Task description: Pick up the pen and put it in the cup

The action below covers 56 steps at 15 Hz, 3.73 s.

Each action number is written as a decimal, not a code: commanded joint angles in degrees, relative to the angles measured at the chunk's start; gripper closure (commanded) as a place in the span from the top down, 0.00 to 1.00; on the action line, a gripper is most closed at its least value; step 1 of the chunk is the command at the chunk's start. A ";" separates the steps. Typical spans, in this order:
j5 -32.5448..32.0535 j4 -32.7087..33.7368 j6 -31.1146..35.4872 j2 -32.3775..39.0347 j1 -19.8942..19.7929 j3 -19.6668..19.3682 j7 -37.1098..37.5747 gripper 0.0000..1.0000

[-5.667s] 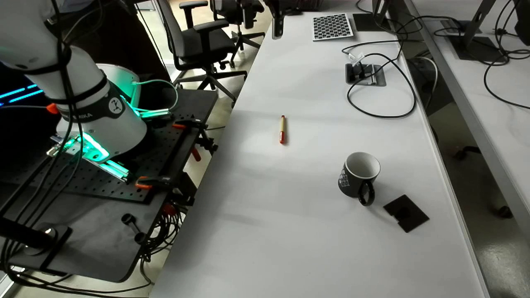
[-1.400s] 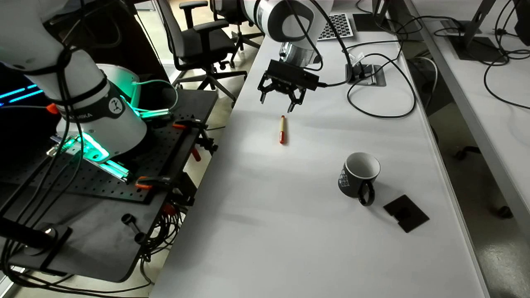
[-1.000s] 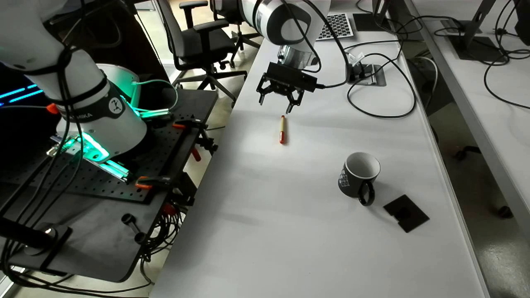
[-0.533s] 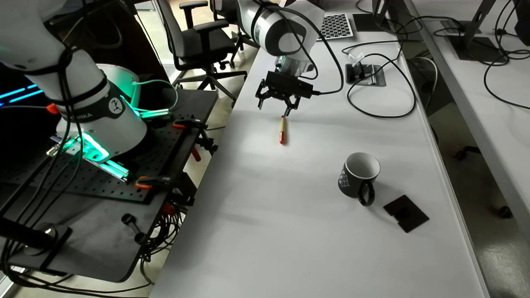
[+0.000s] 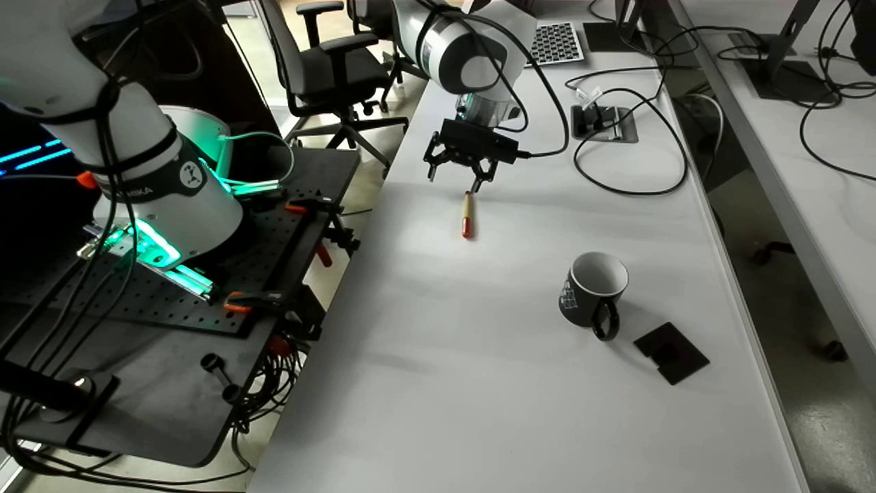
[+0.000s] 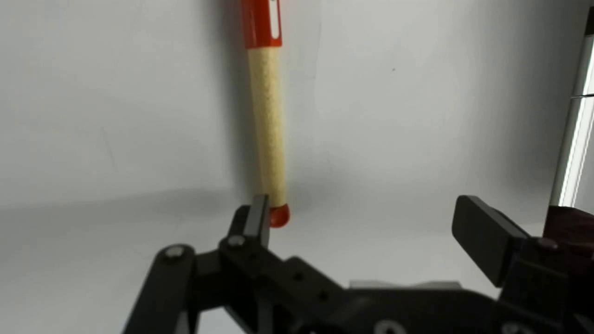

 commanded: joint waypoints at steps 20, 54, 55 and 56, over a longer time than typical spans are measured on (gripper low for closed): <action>-1.60 4.59 0.02 4.39 0.97 -2.39 0.42 1.00; -0.43 2.64 1.56 2.90 -0.83 -1.08 -0.20 0.03; -0.44 2.62 1.63 2.89 -0.80 -1.10 -0.13 0.03; -0.47 2.50 1.72 2.79 -0.76 -1.13 -0.03 0.03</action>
